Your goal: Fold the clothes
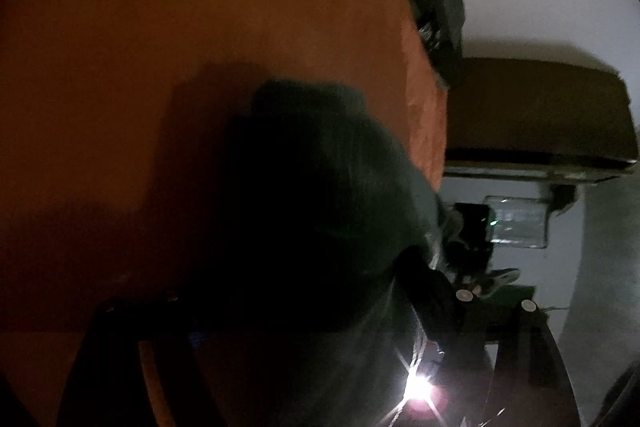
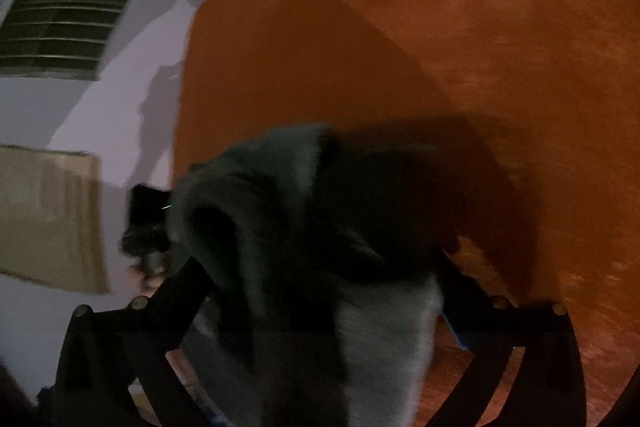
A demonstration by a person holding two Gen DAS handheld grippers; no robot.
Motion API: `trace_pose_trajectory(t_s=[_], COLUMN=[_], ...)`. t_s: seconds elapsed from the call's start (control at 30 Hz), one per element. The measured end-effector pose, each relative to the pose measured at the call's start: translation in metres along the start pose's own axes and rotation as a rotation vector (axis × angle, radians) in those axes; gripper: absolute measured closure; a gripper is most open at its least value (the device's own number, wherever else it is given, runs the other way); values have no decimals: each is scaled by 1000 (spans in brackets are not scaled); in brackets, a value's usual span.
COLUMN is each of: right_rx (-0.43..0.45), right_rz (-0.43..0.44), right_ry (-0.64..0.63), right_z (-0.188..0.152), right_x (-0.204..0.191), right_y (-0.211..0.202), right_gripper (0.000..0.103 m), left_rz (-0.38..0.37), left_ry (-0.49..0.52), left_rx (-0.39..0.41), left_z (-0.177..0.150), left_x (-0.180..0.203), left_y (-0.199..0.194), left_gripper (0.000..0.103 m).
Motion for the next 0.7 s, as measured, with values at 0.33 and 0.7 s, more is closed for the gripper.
trace_pose_trajectory(t_s=[0.33, 0.7], right_rx=[64, 503], right_rz=[-132, -211], right_ry=[-154, -670], right_z=[-2, -12], right_x=[-18, -194], right_y=[-8, -155], right_gripper=[51, 48], left_rz=[-30, -122], left_ry=[182, 719], left_rx=[204, 364], left_z=[5, -74], left_x=[41, 174], left_y=[-19, -145], left_gripper=[72, 64])
Point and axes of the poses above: each gripper's, at about its wrist camera, not at the fingertips, and y roughly the way its jaws point, x to its right, z to its top, the point moved 8 cm from there along y, roughly the way its jaws point, and after that the axes turned 6 degrees about -y, right-handed, at the moved point
